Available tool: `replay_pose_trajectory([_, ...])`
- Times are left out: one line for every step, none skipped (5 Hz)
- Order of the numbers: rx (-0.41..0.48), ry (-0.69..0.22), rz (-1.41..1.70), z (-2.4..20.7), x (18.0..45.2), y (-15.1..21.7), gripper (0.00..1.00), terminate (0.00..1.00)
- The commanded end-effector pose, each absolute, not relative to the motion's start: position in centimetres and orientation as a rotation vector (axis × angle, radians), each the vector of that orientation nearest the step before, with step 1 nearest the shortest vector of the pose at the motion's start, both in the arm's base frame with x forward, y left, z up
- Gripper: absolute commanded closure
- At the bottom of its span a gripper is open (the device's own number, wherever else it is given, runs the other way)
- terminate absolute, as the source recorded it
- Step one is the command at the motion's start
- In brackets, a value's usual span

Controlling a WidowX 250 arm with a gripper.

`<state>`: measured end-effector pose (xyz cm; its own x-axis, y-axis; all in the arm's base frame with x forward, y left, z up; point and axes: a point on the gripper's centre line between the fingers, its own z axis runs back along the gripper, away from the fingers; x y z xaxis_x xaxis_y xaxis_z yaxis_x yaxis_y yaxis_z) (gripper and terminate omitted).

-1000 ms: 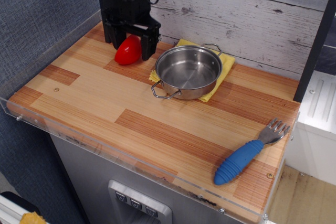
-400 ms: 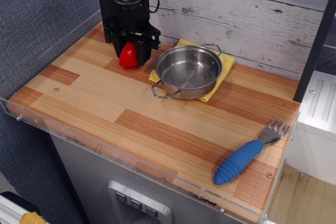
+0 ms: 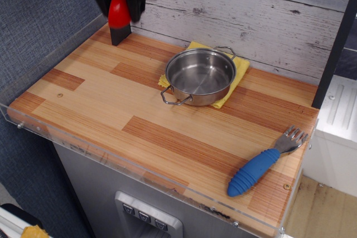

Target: Put the tomato in the pot

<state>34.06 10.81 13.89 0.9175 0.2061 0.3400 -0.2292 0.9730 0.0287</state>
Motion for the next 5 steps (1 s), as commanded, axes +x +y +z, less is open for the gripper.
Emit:
replay_pose_trajectory([-0.065,-0.407,0.092,19.2,31.7,2.3,1.0,0.0])
replay_pose_trajectory([-0.092,-0.323,0.07,16.3,32.2,-0.2,1.0,0.0])
replay_pose_trajectory([-0.07,-0.254,0.066,13.4,32.5,0.2,1.0,0.0])
replay_pose_trajectory([-0.041,-0.193,0.057,10.7,32.6,0.7,1.0,0.0])
replay_pose_trajectory([-0.018,-0.152,0.036,8.7,32.6,1.0,1.0,0.0])
